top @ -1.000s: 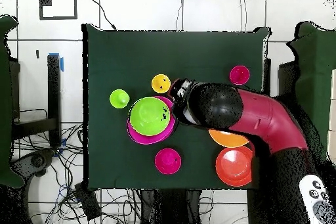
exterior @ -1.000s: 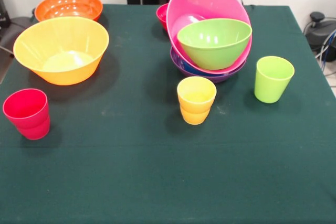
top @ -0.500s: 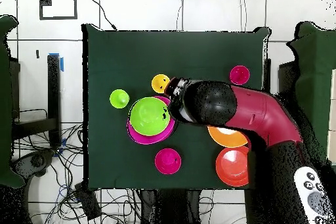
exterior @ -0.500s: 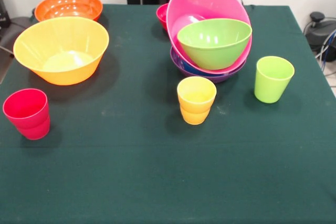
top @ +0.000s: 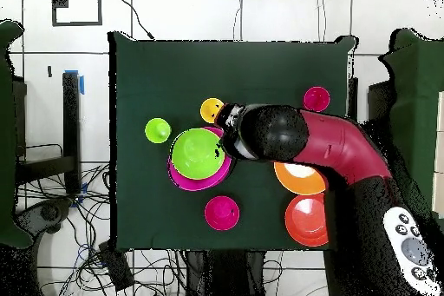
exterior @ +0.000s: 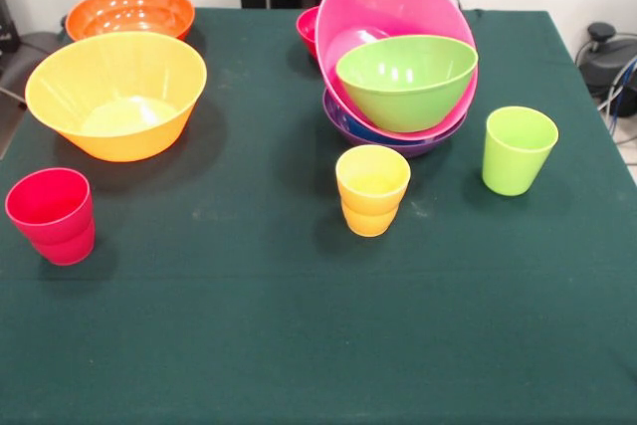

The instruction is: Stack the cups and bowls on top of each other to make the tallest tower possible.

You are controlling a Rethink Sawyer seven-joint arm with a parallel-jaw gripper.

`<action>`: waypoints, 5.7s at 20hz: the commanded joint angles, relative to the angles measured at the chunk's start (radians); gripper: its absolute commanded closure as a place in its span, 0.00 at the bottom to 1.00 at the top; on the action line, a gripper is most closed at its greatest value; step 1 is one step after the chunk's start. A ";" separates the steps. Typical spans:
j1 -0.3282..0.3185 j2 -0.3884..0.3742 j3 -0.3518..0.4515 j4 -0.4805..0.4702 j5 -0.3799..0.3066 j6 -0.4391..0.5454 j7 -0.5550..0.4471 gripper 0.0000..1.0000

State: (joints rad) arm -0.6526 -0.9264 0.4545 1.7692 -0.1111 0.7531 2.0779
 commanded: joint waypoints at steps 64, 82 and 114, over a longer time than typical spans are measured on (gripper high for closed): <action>-0.290 0.321 0.206 -0.189 -0.414 0.127 -0.346 0.00; -0.324 0.363 0.203 -0.152 -0.487 0.065 -0.277 0.00; -0.228 0.297 0.163 -0.035 -0.447 -0.056 -0.084 0.00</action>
State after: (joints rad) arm -0.9448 -0.6650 0.6433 1.6581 -0.5142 0.7867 2.0000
